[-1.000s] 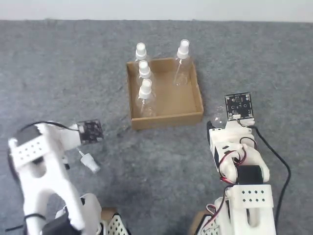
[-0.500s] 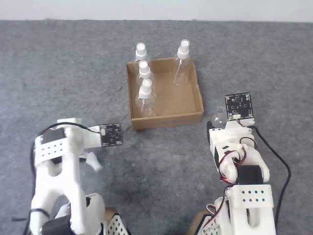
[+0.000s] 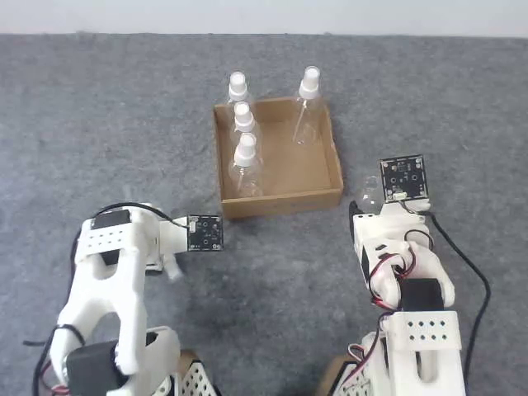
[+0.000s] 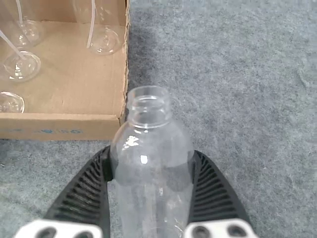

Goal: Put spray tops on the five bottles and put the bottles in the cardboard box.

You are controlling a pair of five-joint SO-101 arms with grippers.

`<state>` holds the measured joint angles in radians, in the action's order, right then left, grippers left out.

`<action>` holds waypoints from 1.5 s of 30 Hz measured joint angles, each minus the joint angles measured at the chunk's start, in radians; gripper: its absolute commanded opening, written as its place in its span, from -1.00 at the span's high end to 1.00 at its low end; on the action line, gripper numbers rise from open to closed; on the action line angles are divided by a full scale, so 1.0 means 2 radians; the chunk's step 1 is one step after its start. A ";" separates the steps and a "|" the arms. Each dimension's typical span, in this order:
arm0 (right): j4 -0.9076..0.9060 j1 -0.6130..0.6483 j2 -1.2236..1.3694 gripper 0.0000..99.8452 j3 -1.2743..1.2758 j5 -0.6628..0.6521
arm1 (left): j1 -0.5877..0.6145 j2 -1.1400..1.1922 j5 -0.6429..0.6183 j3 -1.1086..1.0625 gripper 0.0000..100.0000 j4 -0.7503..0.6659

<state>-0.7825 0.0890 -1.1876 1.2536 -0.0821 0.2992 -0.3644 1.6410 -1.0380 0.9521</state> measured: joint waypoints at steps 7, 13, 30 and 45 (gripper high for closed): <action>0.000 0.000 0.000 0.98 0.000 0.000 | 0.012 0.005 -0.014 0.000 0.94 0.000; 0.000 0.000 0.000 0.98 0.000 0.000 | 0.034 0.005 -0.079 0.000 0.95 0.000; 0.000 0.000 0.000 0.98 0.000 0.000 | 0.039 0.005 -0.383 0.044 0.68 0.000; 0.000 0.000 0.000 0.98 0.000 -0.001 | -0.035 0.005 -0.560 0.110 0.56 0.086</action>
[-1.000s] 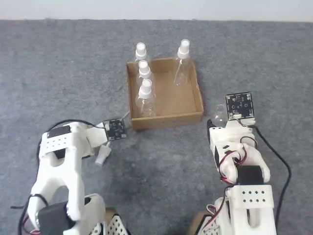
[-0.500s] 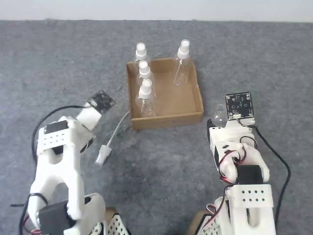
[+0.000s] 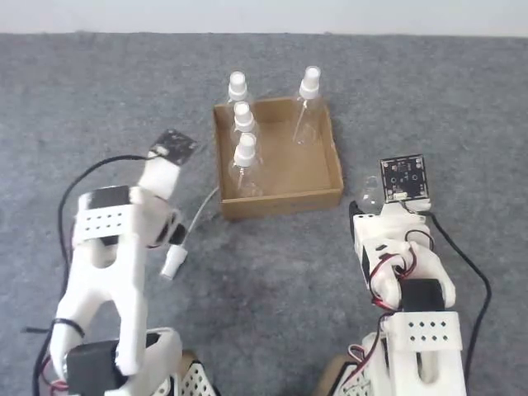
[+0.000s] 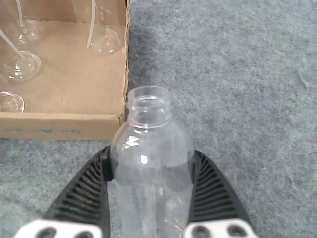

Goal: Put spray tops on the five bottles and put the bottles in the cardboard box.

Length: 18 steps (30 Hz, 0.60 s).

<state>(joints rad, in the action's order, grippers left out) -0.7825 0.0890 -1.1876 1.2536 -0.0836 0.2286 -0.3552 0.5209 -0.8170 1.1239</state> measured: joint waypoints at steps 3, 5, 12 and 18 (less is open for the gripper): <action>0.000 0.000 0.000 0.98 0.000 0.000 | -0.027 0.000 -0.028 0.000 0.56 0.001; 0.000 0.000 0.000 0.98 0.000 0.000 | -0.041 0.000 -0.041 0.000 0.56 0.000; 0.000 0.000 0.000 0.98 0.000 -0.001 | -0.048 0.000 -0.066 -0.035 0.56 -0.085; 0.000 0.000 0.000 0.98 0.000 -0.001 | -0.047 0.000 -0.069 -0.086 0.56 -0.158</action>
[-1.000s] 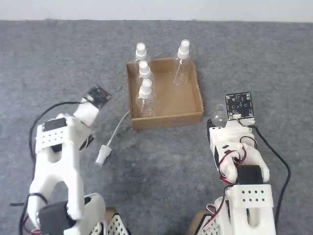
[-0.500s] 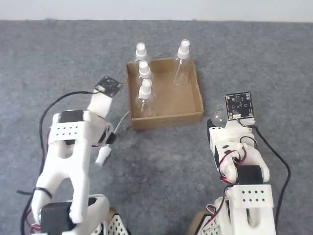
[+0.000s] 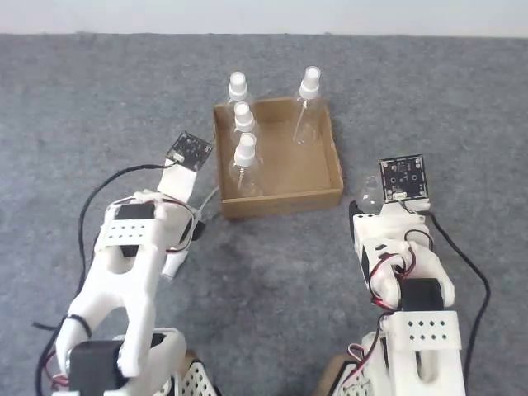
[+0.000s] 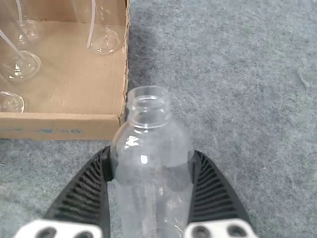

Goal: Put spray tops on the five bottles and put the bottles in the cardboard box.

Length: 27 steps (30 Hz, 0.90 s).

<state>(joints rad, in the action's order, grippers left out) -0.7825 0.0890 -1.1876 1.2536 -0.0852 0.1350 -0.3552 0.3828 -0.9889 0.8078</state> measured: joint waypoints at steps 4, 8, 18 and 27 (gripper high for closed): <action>0.000 0.000 0.000 0.98 0.000 0.000 | 0.001 0.000 -0.005 -0.001 0.56 -0.007; 0.000 0.000 0.000 0.98 0.000 0.000 | 0.000 0.015 -0.024 -0.001 0.56 -0.007; 0.000 0.000 0.000 0.98 0.000 0.000 | 0.025 0.177 -0.053 0.132 0.56 0.056; 0.000 0.000 0.000 0.98 0.000 0.000 | 0.110 0.225 -0.083 0.209 0.56 0.071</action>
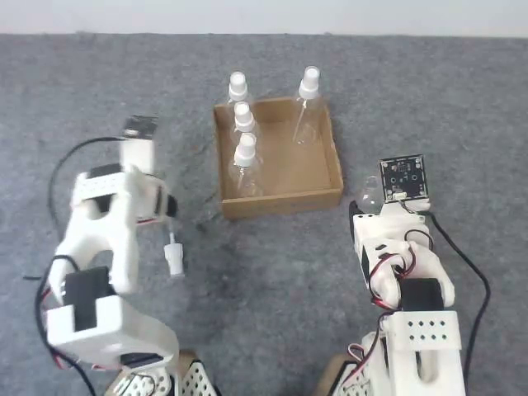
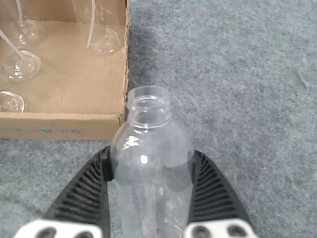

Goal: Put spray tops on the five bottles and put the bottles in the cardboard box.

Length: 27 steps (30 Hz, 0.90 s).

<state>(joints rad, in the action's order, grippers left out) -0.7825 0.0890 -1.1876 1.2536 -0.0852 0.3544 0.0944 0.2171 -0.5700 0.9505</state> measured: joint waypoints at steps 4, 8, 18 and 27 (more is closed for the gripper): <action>0.000 0.000 0.000 0.98 0.000 0.000 | 0.060 0.000 0.002 0.022 0.56 0.001; 0.000 0.000 0.000 0.98 0.000 0.000 | 0.114 0.000 0.033 0.029 0.56 0.002; 0.000 0.000 0.000 0.98 0.000 0.000 | 0.225 0.000 0.130 0.029 0.56 0.007; 0.000 0.000 0.000 0.98 0.000 0.000 | 0.237 0.000 0.166 0.090 0.56 0.152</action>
<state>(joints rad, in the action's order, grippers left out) -0.7825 0.0890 -1.1876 1.2536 -0.0852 0.8286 0.0944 0.5501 -0.3905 1.2543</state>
